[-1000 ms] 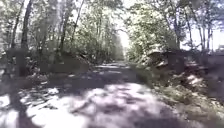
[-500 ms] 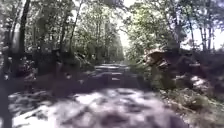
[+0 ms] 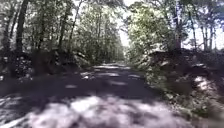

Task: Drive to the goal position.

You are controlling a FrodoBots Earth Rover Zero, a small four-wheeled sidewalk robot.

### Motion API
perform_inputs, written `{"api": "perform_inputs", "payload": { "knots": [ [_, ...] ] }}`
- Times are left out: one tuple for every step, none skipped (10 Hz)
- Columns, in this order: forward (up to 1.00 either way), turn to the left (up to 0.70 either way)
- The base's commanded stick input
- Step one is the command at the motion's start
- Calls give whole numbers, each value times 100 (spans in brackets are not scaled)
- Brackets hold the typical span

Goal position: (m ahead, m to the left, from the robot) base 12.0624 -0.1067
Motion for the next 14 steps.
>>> {"api": "perform_inputs", "payload": {
  "knots": [
    [45,0],
    [45,0],
    [45,0],
    [45,0],
    [45,0],
    [45,0],
    [45,0],
    [45,0],
    [45,0],
    [45,0],
    [45,0],
    [45,0],
    [45,0],
    [45,0]
  ]
}}
